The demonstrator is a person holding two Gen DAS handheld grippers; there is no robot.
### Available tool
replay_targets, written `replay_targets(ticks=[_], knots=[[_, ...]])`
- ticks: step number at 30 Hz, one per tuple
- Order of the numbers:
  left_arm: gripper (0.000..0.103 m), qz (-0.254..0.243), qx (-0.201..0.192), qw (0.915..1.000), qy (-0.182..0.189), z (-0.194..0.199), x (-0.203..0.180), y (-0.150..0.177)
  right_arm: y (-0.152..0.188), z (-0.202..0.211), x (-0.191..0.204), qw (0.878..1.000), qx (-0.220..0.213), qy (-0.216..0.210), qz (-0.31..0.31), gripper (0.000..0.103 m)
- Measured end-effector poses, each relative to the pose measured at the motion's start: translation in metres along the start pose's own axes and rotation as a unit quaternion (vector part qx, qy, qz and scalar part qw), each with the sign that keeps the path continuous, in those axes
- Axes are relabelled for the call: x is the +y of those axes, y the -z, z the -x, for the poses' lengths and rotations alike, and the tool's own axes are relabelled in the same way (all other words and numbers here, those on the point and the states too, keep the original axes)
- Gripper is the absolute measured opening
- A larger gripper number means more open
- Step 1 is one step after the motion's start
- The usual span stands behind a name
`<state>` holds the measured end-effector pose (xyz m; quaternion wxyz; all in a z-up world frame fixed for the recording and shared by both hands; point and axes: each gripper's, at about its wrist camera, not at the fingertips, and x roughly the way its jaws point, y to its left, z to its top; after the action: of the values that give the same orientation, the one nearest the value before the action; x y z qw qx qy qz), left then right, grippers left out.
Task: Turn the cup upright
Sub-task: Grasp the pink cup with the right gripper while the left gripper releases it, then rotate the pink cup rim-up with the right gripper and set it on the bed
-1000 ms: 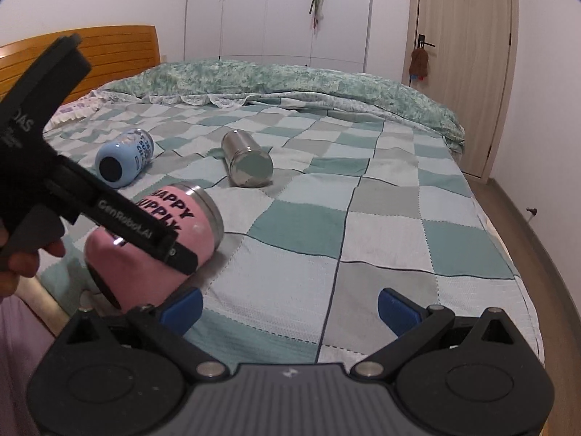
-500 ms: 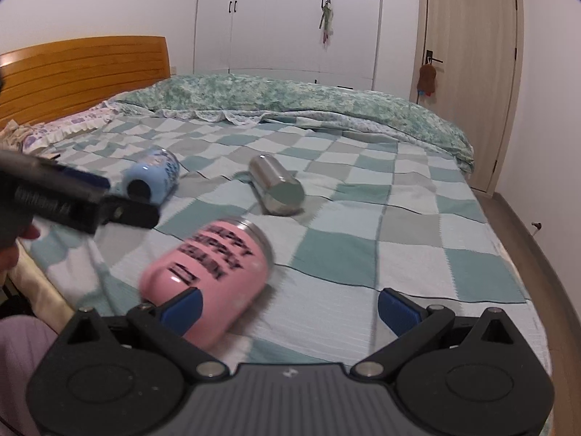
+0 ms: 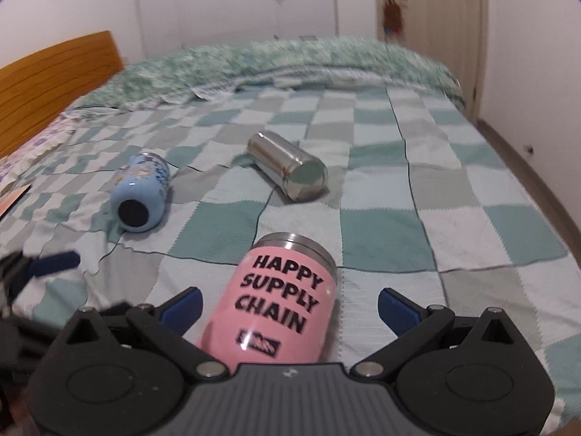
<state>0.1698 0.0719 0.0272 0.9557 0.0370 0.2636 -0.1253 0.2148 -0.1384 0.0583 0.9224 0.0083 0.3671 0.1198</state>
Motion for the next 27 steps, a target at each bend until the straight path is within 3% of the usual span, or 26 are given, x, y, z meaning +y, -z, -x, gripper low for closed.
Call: replay_targets(ticks=[7, 11, 15, 16, 21, 27], knots=[[0.103, -0.001, 0.002, 0.9999, 0.014, -0.016, 0.012, 0.007, -0.019, -0.043, 0.009, 0.996, 0.072, 0.025, -0.047, 0.103], [0.103, 0.003, 0.002, 0.9999, 0.017, -0.018, 0.017, 0.009, -0.025, -0.070, 0.000, 0.985, 0.125, 0.024, -0.115, 0.102], [0.103, 0.012, 0.002, 0.9998, 0.013, -0.017, 0.023, 0.011, -0.031, -0.086, -0.001, 0.980, 0.152, 0.030, -0.127, 0.084], [0.103, 0.015, 0.001, 0.9998, 0.012, -0.016, 0.024, 0.012, -0.031, -0.087, -0.001, 0.980, 0.155, 0.026, -0.122, 0.083], [0.103, 0.023, -0.006, 0.9997, 0.010, -0.009, 0.027, 0.012, -0.027, -0.067, -0.008, 0.986, 0.118, -0.012, -0.117, 0.083], [0.103, 0.019, -0.011, 0.9997, 0.010, -0.003, 0.020, 0.008, -0.010, -0.011, -0.006, 0.998, -0.024, -0.026, -0.057, 0.083]])
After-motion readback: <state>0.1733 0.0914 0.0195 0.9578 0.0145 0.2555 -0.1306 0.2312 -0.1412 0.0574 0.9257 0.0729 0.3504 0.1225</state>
